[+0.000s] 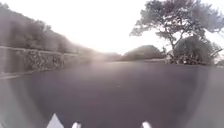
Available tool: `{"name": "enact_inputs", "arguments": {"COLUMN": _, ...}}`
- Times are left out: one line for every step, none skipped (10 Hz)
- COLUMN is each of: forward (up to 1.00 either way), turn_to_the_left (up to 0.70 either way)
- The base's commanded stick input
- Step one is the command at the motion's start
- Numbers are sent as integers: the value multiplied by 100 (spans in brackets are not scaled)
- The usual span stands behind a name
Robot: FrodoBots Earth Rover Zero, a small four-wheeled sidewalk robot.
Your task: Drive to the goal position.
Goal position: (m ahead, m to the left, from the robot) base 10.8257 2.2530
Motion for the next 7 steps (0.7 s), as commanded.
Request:
{"name": "enact_inputs", "arguments": {"forward": 70, "turn_to_the_left": 0}}
{"name": "enact_inputs", "arguments": {"forward": 70, "turn_to_the_left": -5}}
{"name": "enact_inputs", "arguments": {"forward": 70, "turn_to_the_left": -17}}
{"name": "enact_inputs", "arguments": {"forward": 70, "turn_to_the_left": -30}}
{"name": "enact_inputs", "arguments": {"forward": 70, "turn_to_the_left": 0}}
{"name": "enact_inputs", "arguments": {"forward": 70, "turn_to_the_left": 0}}
{"name": "enact_inputs", "arguments": {"forward": 70, "turn_to_the_left": 0}}
